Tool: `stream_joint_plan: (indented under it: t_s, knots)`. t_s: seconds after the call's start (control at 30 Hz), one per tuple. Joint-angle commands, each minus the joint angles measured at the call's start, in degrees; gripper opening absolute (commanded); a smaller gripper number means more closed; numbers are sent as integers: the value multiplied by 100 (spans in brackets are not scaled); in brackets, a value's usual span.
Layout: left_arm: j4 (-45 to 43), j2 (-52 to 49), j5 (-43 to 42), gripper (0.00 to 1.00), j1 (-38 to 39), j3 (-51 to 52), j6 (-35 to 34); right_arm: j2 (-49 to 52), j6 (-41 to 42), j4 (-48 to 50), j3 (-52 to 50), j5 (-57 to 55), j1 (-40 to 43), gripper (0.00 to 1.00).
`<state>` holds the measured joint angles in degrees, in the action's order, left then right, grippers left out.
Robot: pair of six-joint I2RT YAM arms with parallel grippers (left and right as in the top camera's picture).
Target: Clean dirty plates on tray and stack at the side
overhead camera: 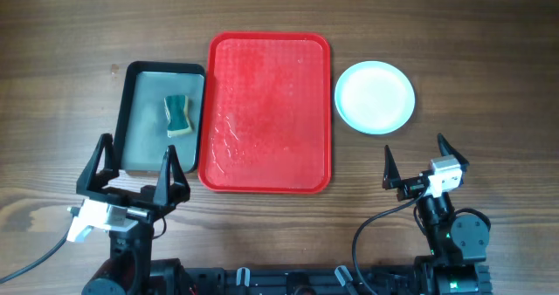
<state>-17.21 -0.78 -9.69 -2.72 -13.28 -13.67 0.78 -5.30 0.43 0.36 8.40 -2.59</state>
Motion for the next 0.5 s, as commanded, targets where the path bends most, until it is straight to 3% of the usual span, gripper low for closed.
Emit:
stream_joint_plan:
  t_s: [0.0, 0.47]
  knots:
    - [-22, 59, 79, 100, 26, 295, -52, -50, -68, 24, -7, 59, -35, 100]
    - [-634, 59, 76, 100, 26, 1113, -225, -50, -68, 24, -7, 59, -35, 100]
